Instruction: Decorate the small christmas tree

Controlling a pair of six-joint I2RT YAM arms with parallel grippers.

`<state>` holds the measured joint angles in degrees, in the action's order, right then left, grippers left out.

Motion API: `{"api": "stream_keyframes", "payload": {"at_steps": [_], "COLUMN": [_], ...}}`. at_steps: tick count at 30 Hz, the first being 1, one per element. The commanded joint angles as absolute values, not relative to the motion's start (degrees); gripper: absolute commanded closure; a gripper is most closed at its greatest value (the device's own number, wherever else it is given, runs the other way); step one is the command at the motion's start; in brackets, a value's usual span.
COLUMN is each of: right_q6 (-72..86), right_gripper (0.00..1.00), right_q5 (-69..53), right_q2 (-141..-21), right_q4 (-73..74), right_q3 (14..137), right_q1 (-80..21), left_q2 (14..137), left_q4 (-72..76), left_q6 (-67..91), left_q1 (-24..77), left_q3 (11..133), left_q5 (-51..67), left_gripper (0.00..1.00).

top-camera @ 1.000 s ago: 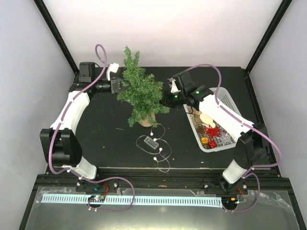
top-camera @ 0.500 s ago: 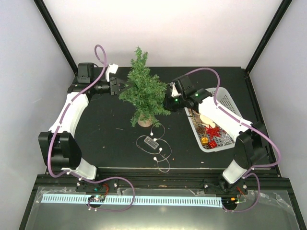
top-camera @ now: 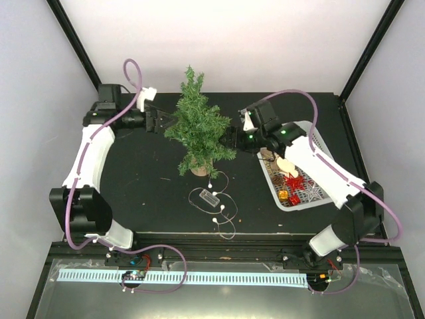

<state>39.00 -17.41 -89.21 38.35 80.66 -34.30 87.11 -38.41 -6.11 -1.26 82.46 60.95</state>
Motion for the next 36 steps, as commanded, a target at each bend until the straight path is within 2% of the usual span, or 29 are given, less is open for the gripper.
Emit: {"api": "stream_keyframes", "payload": {"at_steps": [1, 2, 5, 7, 12, 19, 30, 36], "right_q6": [36.2, 35.6, 33.1, 33.5, 39.0, 40.8, 42.7, 42.9], "right_gripper": [0.18, 0.13, 0.09, 0.08, 0.09, 0.10, 0.10, 0.10], "right_q5": [-14.0, -13.3, -11.3, -9.2, -10.3, -8.7, -10.2, -9.6], "right_q2": [-81.7, -80.0, -75.6, -73.1, -65.9, -61.9, -58.1, -57.2], "right_q4": [43.3, 44.3, 48.1, 50.8, 54.2, 57.0, 58.4, 59.1], "right_q3": [85.5, 86.3, 88.6, 89.3, 82.1, 80.5, 74.2, 73.0], "right_q1": [-33.6, -33.6, -33.3, -33.3, -34.2, -39.0, -41.1, -41.6], "left_q2": [85.9, 85.6, 81.5, 77.3, 63.3, 44.9, 35.2, 34.2], "left_q4": [-55.3, -58.9, -65.4, -67.6, -72.6, -75.6, -81.2, -82.9], "left_q6": [-18.2, -20.3, -24.2, -25.0, -27.2, -25.5, -20.5, -19.7], "left_q1": [-7.5, -9.0, -14.2, -17.7, -20.5, -20.7, -20.9, -20.8], "left_q3": [90.9, 92.4, 93.0, 92.1, 87.2, 80.4, 83.7, 86.7], "left_q5": [56.0, 54.8, 51.4, 47.6, 35.1, 29.3, 27.7, 25.6], "left_gripper": [0.01, 0.01, 0.01, 0.01, 0.01, 0.01, 0.01, 0.01]}}
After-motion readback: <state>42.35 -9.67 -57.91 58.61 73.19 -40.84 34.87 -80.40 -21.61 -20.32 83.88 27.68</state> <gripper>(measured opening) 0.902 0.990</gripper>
